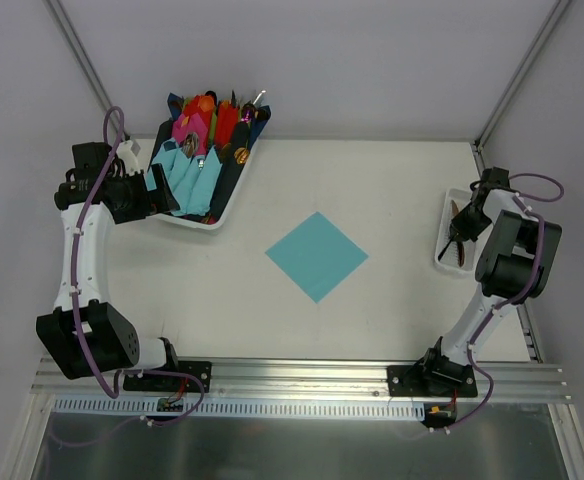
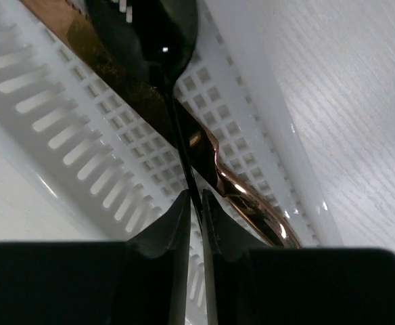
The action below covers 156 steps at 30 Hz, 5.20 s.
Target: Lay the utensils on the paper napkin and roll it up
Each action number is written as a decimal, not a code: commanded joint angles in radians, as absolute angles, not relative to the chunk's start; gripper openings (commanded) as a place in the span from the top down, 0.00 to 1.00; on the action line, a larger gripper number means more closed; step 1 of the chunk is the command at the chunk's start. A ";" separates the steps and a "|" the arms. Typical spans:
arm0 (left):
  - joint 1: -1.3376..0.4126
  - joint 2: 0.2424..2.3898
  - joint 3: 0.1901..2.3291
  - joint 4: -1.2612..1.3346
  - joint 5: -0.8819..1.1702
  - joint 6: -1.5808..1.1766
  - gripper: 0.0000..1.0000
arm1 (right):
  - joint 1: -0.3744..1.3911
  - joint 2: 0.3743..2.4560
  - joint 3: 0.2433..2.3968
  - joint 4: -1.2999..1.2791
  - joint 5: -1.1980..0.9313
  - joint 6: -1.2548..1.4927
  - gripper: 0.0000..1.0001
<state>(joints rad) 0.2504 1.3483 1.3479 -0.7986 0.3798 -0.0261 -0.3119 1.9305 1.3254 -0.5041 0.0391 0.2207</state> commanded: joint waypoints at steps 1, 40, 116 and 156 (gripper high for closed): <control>0.256 1.348 1.376 -0.801 0.359 -0.026 0.01 | -0.321 1.945 1.373 -0.502 0.035 0.212 0.92; 0.247 1.262 1.355 -0.854 0.351 0.032 0.01 | 0.566 1.887 1.557 -0.706 -0.064 0.201 1.00; 0.247 1.310 1.390 -0.859 0.318 0.034 0.01 | 0.206 1.559 1.491 -0.710 0.012 0.074 0.21; 0.249 1.390 1.473 -0.900 0.399 0.084 0.02 | -0.265 1.893 1.333 -0.617 0.176 0.090 0.57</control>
